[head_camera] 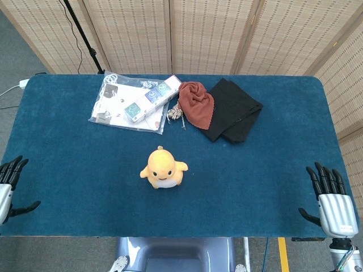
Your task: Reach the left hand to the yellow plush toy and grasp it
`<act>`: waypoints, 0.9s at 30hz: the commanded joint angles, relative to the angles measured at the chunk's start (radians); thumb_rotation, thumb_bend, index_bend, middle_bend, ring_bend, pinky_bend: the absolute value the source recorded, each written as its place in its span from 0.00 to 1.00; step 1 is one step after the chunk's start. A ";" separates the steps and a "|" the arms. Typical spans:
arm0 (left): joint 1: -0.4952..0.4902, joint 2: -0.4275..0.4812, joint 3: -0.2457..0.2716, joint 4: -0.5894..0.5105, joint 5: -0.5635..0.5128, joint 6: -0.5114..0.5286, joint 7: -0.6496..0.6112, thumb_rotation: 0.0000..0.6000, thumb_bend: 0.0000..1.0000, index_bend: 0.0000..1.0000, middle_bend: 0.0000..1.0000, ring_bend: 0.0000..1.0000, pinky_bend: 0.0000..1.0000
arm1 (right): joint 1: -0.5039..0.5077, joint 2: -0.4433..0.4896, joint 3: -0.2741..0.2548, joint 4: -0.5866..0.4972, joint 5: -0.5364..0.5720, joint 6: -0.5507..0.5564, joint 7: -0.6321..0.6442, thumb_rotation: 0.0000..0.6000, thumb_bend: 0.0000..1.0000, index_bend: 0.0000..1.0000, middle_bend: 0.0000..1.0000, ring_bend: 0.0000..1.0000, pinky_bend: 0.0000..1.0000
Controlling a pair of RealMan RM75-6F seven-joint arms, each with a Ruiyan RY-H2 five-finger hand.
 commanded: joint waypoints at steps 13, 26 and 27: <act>-0.246 -0.088 -0.070 -0.091 -0.094 -0.328 0.026 1.00 0.08 0.31 0.00 0.00 0.00 | 0.001 0.014 0.001 -0.009 0.014 -0.013 0.020 1.00 0.00 0.00 0.00 0.00 0.00; -0.400 -0.228 -0.164 -0.191 -0.459 -0.445 0.340 1.00 0.16 0.44 0.00 0.00 0.00 | 0.005 0.025 0.003 -0.014 0.023 -0.026 0.040 1.00 0.00 0.00 0.00 0.00 0.00; -0.415 -0.243 -0.170 -0.196 -0.493 -0.444 0.373 1.00 0.17 0.44 0.00 0.00 0.00 | 0.005 0.026 0.003 -0.015 0.025 -0.027 0.042 1.00 0.00 0.00 0.00 0.00 0.00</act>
